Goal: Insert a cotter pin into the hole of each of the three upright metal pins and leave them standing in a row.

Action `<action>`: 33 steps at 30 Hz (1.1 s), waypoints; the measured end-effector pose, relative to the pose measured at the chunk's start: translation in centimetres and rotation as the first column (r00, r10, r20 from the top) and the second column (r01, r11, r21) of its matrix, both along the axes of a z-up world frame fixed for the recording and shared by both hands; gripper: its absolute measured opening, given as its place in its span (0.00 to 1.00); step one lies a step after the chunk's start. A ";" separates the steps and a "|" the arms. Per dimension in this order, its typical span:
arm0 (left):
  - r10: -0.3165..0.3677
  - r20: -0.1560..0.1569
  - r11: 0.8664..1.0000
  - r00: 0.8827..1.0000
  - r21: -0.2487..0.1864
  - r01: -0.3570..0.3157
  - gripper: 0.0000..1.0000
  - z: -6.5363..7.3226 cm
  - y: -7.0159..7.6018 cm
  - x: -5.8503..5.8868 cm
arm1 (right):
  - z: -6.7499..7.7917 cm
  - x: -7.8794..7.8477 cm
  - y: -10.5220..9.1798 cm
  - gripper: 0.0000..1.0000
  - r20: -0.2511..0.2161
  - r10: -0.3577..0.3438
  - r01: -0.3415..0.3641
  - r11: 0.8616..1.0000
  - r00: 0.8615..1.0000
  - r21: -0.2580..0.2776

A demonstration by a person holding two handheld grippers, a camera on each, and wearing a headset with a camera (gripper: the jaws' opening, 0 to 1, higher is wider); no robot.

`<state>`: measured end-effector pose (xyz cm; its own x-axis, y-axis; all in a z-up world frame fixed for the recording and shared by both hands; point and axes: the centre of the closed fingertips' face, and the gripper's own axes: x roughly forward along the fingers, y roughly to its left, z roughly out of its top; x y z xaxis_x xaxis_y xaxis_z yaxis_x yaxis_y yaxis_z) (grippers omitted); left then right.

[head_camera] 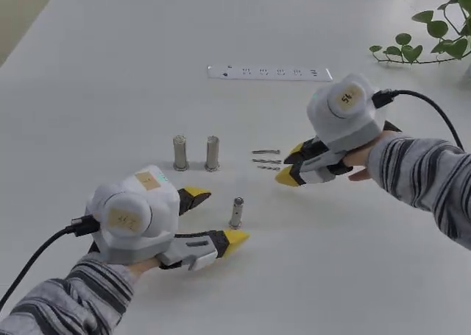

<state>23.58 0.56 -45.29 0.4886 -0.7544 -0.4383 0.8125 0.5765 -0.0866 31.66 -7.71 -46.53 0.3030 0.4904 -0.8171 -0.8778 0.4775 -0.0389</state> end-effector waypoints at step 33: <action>0.097 -0.013 0.995 0.995 0.020 -0.096 0.42 0.7 2.7 -0.4 | -2.9 1.9 0.1 0.00 -0.022 0.165 -0.166 0.977 0.986 -0.136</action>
<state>23.16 3.30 -44.59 0.5522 -0.6953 -0.4599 0.7517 0.6539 -0.0859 33.55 -7.63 -49.48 0.2179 0.4166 -0.8826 -0.9450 0.3162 -0.0840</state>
